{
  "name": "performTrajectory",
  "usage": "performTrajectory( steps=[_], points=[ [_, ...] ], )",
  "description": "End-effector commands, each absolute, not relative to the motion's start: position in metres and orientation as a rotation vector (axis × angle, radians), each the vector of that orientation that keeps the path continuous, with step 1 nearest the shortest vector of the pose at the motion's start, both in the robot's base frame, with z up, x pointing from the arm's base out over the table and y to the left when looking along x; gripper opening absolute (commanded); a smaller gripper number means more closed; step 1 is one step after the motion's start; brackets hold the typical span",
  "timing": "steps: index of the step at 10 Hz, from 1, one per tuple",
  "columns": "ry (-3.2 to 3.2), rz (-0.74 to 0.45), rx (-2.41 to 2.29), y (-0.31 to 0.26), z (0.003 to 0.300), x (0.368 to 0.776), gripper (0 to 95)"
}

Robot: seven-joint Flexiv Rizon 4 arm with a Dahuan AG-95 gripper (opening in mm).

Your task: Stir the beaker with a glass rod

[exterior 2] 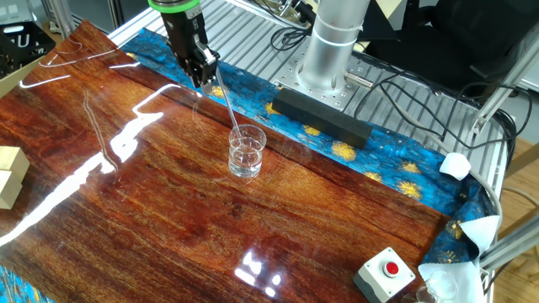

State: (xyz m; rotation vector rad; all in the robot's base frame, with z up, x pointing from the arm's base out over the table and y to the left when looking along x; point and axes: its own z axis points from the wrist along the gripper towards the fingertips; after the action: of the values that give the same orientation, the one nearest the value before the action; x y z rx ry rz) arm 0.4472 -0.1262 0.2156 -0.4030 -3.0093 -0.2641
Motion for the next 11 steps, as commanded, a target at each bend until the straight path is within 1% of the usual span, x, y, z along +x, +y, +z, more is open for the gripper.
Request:
performTrajectory(
  steps=[1, 7, 8, 9, 10, 11],
  points=[
    [-2.934, -0.373, -0.695, -0.1262, 0.2160, 0.4472, 0.0],
    [-2.925, -0.374, -0.710, -0.1262, 0.2160, 0.4472, 0.0],
    [-2.922, -0.382, -0.702, -0.1262, 0.2160, 0.4472, 0.0],
    [-2.890, -0.424, -0.748, -0.1262, 0.2159, 0.4472, 0.0],
    [-2.834, -0.489, -0.789, -0.1262, 0.2160, 0.4472, 76.0],
    [-2.831, -0.469, -0.790, -0.1262, 0.2162, 0.4471, 95.0]
  ],
)
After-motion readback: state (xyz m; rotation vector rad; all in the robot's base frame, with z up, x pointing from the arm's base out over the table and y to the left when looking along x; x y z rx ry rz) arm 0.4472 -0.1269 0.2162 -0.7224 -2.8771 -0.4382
